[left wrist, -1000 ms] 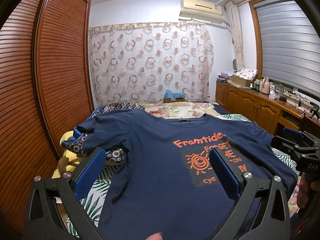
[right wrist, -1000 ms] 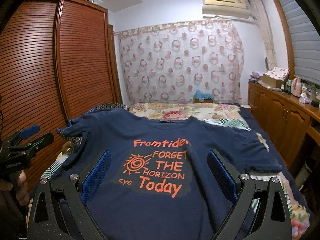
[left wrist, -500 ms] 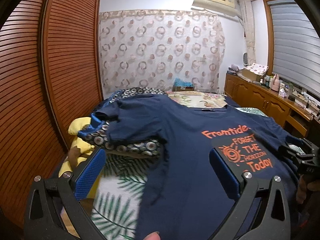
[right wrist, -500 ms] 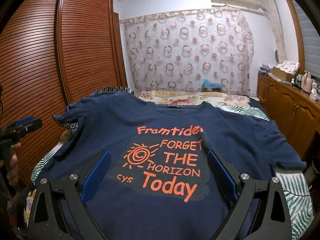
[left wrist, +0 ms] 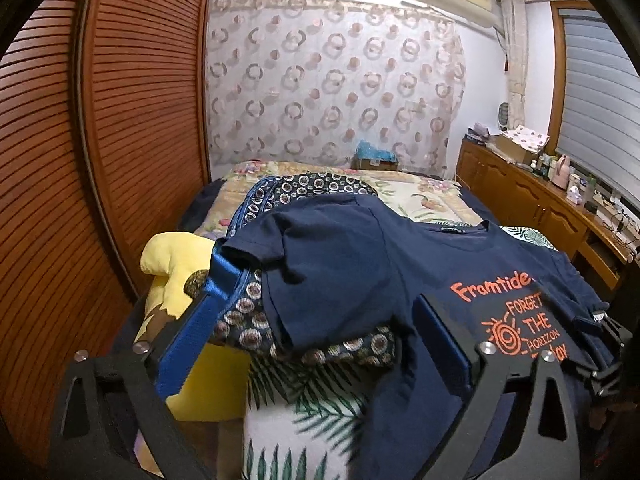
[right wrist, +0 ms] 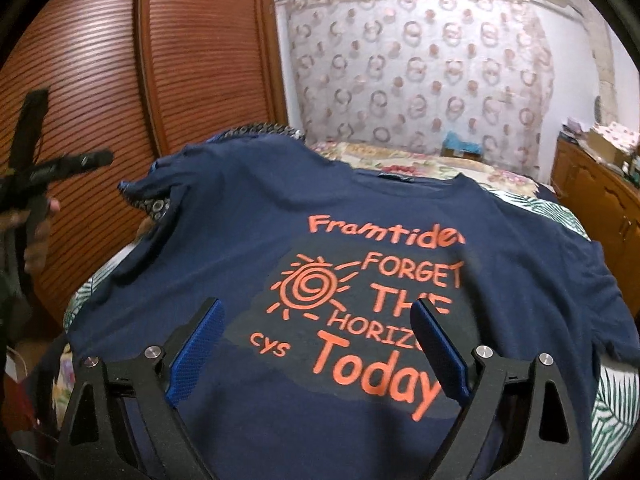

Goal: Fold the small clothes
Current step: 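Grasp the navy T-shirt sleeve with the left gripper and fold it across the chest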

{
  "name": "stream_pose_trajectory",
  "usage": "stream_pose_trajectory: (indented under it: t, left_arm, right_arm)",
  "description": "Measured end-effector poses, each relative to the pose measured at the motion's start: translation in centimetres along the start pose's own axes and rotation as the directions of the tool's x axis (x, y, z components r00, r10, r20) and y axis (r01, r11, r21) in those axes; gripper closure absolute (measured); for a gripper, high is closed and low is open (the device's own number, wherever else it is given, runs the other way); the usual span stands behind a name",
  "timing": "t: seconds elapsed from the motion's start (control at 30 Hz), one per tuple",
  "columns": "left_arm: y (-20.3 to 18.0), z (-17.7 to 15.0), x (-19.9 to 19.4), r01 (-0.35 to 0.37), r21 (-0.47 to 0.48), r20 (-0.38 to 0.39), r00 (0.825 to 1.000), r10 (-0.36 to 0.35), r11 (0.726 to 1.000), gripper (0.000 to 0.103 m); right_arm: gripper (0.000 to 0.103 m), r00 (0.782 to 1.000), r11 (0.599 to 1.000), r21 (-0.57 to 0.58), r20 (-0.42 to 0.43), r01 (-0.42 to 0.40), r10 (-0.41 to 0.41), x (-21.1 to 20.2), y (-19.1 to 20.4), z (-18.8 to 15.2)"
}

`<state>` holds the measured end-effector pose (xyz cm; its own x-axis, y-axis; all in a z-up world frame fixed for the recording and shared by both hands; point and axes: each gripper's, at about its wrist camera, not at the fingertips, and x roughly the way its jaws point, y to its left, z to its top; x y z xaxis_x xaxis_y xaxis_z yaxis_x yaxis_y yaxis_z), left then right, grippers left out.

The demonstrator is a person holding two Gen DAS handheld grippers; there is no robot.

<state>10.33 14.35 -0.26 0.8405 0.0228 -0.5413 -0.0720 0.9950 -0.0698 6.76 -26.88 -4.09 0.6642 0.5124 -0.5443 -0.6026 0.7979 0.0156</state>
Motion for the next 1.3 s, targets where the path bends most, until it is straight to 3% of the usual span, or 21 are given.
stream_pose_trajectory:
  t: [0.2,0.4,0.67,0.83,1.0,1.03,1.17,1.3]
  left_arm:
    - [1.7,1.4,4.4,0.031,-0.029,-0.105,0.994,-0.034,0.999,0.038]
    - [3.2,2.2,8.4,-0.018,-0.025,-0.183,0.983,0.013,1.0,0.054]
    - [5.3,2.4,11.9,-0.04,-0.077,-0.297,0.955,0.015,0.996,0.055]
    - [5.3,3.2,12.3,-0.023,-0.073,-0.303,0.953,0.0,0.997,0.055]
    - [4.3,3.8,12.1,-0.022,-0.018,-0.3,0.954,0.015,1.0,0.091]
    - [4.0,4.1,11.7,-0.027,-0.004,-0.287,0.958,0.024,1.0,0.094]
    - [2.6,5.5,10.5,-0.027,0.045,-0.236,0.971,0.036,0.999,0.096]
    - [-0.3,7.1,8.9,0.018,0.11,-0.191,0.981,0.003,0.994,0.096]
  right_arm:
    - [0.009,0.999,0.999,-0.039,-0.031,0.008,-0.009,1.1,-0.1,0.6]
    - [0.009,1.0,1.0,-0.028,-0.018,0.012,-0.013,1.0,0.2,0.5]
    - [0.009,0.999,0.998,-0.054,0.01,0.032,-0.032,0.7,1.8,-0.1]
    - [0.009,0.999,0.998,-0.058,0.014,0.036,-0.035,0.6,2.4,-0.3]
    - [0.009,0.999,0.998,-0.06,0.011,0.033,-0.032,0.5,2.5,-0.5]
    - [0.009,0.999,0.998,-0.061,0.009,0.033,-0.032,0.5,2.6,-0.5]
    - [0.009,0.999,0.998,-0.062,0.007,0.033,-0.032,0.5,2.5,-0.4]
    - [0.009,0.999,0.998,-0.062,0.007,0.033,-0.033,0.5,2.5,-0.4]
